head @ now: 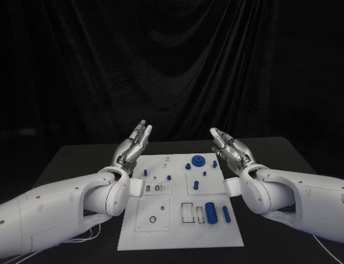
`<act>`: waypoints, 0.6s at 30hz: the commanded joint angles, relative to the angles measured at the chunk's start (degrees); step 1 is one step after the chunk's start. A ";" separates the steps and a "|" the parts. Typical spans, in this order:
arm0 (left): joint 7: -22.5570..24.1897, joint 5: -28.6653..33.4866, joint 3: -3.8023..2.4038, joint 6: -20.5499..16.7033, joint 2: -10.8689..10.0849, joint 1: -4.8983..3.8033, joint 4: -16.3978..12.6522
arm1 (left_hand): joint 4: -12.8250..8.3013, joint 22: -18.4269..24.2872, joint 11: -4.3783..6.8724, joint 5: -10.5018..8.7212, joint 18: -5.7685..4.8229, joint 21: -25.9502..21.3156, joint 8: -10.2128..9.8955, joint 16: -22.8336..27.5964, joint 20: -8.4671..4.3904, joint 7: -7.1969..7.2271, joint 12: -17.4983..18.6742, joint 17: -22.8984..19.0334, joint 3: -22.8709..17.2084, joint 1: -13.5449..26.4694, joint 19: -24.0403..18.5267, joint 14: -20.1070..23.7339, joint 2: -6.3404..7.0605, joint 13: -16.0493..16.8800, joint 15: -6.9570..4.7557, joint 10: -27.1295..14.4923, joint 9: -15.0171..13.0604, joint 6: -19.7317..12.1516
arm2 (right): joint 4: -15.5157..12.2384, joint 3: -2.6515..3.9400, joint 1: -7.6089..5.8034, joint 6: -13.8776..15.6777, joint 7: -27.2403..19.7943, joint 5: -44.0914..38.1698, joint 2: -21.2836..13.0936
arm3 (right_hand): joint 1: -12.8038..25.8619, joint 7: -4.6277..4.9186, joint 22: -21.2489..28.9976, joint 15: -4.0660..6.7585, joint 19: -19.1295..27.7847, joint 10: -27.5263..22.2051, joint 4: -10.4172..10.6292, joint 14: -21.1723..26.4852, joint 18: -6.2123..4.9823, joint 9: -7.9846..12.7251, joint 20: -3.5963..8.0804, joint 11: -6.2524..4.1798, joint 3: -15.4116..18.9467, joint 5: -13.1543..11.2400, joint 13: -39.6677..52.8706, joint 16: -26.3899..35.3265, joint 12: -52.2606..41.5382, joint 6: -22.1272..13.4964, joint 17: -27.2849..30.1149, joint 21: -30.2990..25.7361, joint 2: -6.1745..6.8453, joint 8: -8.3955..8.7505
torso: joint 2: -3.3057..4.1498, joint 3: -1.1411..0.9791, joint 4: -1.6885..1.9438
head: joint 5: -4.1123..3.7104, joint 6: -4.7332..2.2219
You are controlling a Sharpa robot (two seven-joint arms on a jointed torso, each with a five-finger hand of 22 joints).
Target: Assemble the parts on the task board
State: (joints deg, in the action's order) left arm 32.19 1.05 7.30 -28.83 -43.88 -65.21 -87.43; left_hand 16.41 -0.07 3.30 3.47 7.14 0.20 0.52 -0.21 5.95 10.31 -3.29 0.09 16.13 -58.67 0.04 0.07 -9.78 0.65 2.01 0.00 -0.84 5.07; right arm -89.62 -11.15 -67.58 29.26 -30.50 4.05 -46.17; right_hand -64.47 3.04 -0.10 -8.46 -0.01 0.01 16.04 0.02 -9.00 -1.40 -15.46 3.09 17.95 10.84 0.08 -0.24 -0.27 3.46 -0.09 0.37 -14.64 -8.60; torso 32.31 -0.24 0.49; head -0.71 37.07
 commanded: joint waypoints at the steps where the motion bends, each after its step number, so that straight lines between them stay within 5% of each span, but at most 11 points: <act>1: 5.61 1.71 1.02 13.63 0.32 -1.22 0.48 | 0.32 0.07 -0.63 0.25 0.76 -0.20 0.40 0.21 0.32 -0.13 -0.33 -0.09 0.32 -0.88 -0.04 -0.07 -0.22 0.07 0.41 0.07 -0.09 0.50 | 0.08 -1.05 -1.09 -11.20 -2.13 3.23 -0.27 | -3.10 0.93 -0.01 -0.82 -0.11 -0.01 0.55 -0.02 -1.22 -0.10 -0.95 1.14 0.79 0.72 -0.08 0.24 0.27 0.28 0.09 -0.26 -0.49 -0.40 | 0.02 -0.01 0.02 | -0.01 0.01; 5: 7.58 2.33 2.88 20.08 0.60 -2.62 1.13 | 0.30 0.07 -1.56 0.19 0.68 -0.20 0.48 0.21 0.60 -0.83 -0.72 -0.09 0.52 -1.04 -0.04 -0.07 -0.14 0.14 0.74 0.15 -0.16 1.01 | 0.13 -2.55 -2.12 -14.35 -2.52 4.08 -0.48 | -3.71 0.80 -0.14 -1.24 -0.28 0.01 0.60 -0.02 -1.28 -0.11 -1.18 2.27 0.63 0.98 0.02 0.24 0.01 0.37 0.09 -0.11 -0.41 -0.34 | 0.02 -0.01 0.02 | -0.01 0.01; 7: 8.33 2.56 3.58 22.52 0.71 -3.15 1.37 | 0.30 0.06 -2.94 0.43 0.67 -0.19 0.62 0.21 1.18 -1.70 -1.88 -0.09 0.62 -1.38 -0.03 -0.07 0.00 0.34 1.33 0.40 -0.27 1.85 | 0.14 -2.92 -2.38 -15.13 -2.61 4.30 -0.54 | -4.38 0.97 -0.25 -1.49 -0.44 0.05 0.57 -0.02 -1.26 -0.16 -1.31 3.61 0.46 1.41 0.14 0.24 -0.35 0.61 0.09 0.03 -0.35 -0.54 | 0.02 -0.01 0.02 | -0.01 0.01; 14: 9.63 2.96 4.80 26.76 0.89 -4.08 1.79 | 0.29 -0.34 -6.04 0.73 1.40 0.28 1.04 0.21 3.24 -3.68 -5.32 -0.09 0.68 -2.41 0.51 -0.07 0.17 0.80 2.58 1.13 -0.60 4.32 | 0.15 -3.03 -2.46 -15.37 -2.64 4.36 -0.55 | -9.23 2.09 -1.80 -3.07 -3.95 0.90 0.55 -0.54 -0.65 -0.48 -1.59 6.35 -0.04 3.87 0.95 -0.68 -3.77 2.46 -0.58 2.55 0.63 -2.08 | 0.02 -0.01 0.02 | -0.01 0.01; 15: 9.67 2.98 4.83 26.88 0.89 -4.10 1.80 | 0.28 -0.62 -6.96 1.02 1.98 0.69 1.12 0.10 4.39 -4.03 -6.92 -0.02 0.64 -2.95 1.03 -0.15 0.20 1.00 3.08 1.48 -0.65 4.78 | 0.15 -3.03 -2.46 -15.37 -2.64 4.36 -0.55 | -9.81 2.09 -1.92 -3.33 -4.41 1.04 0.55 -0.74 -0.30 -0.50 -1.55 6.65 -0.01 4.09 1.04 -1.03 -4.35 2.65 -0.76 2.82 0.74 -2.17 | 0.02 -0.01 0.02 | -0.01 0.01; 16: 11.11 -4.93 4.85 27.19 -0.70 -2.17 5.96 | 0.25 -0.81 -7.71 1.52 2.35 0.98 1.20 -0.31 5.05 -4.28 -8.41 0.24 0.58 -3.45 1.42 -0.51 0.08 1.18 3.40 1.88 -0.70 5.19 | 3.25 -3.03 -2.49 -22.52 -1.97 -6.34 -1.65 | -10.20 2.06 -2.03 -3.58 -4.80 1.28 0.51 -0.99 -0.11 -0.53 -1.48 7.08 -0.02 4.30 1.18 -1.40 -5.02 2.84 -0.95 3.05 0.82 -2.31 | 0.39 0.15 0.12 | 0.13 3.53; 17: 11.16 -5.34 4.85 27.24 -0.80 -2.08 6.06 | 0.24 -1.09 -8.77 2.19 2.66 1.43 1.33 -1.12 5.83 -4.68 -10.49 0.74 0.51 -4.16 2.04 -1.40 -0.13 1.45 3.95 2.59 -0.79 5.81 | 3.34 -3.03 -2.49 -22.70 -1.91 -6.58 -1.65 | -10.97 2.30 -2.37 -4.40 -5.98 2.24 0.49 -1.97 0.27 -0.65 -1.68 8.53 -0.05 4.59 1.65 -2.60 -7.14 3.44 -1.54 3.74 0.96 -2.82 | 0.40 0.17 0.12 | 0.14 3.64; 18: 11.24 -6.17 4.85 27.30 -0.97 -1.95 6.25 | 0.27 -1.35 -9.70 2.76 2.93 1.89 1.50 -1.72 6.52 -5.12 -12.60 1.10 0.60 -4.64 2.70 -2.23 -0.33 1.66 4.40 3.30 -0.88 6.46 | 3.47 -3.03 -2.51 -22.94 -1.80 -7.00 -1.67 | -11.48 2.33 -2.54 -4.47 -6.63 2.53 0.35 -2.25 0.59 -0.66 -1.57 8.80 -0.12 5.29 1.76 -2.96 -7.84 3.60 -1.67 4.10 1.03 -2.91 | 0.39 0.15 0.14 | 0.15 3.94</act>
State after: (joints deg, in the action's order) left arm 38.20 0.36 12.10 -4.82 -44.48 -67.51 -81.69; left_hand 16.76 -1.31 -5.87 5.99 8.93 1.92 1.82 -1.63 12.06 5.25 -15.03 0.95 16.49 -62.83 2.62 -1.83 -10.24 2.20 6.29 3.16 -1.66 11.15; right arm -86.44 -14.22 -69.94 12.91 -32.16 4.21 -47.71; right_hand -75.68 5.48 -2.52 -12.73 -6.23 2.40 16.41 -1.99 -9.70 -2.02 -17.06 11.44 17.97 15.91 1.71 -2.88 -7.55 6.85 -1.61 4.21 -13.64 -11.43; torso 32.49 -0.21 0.54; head -0.66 39.56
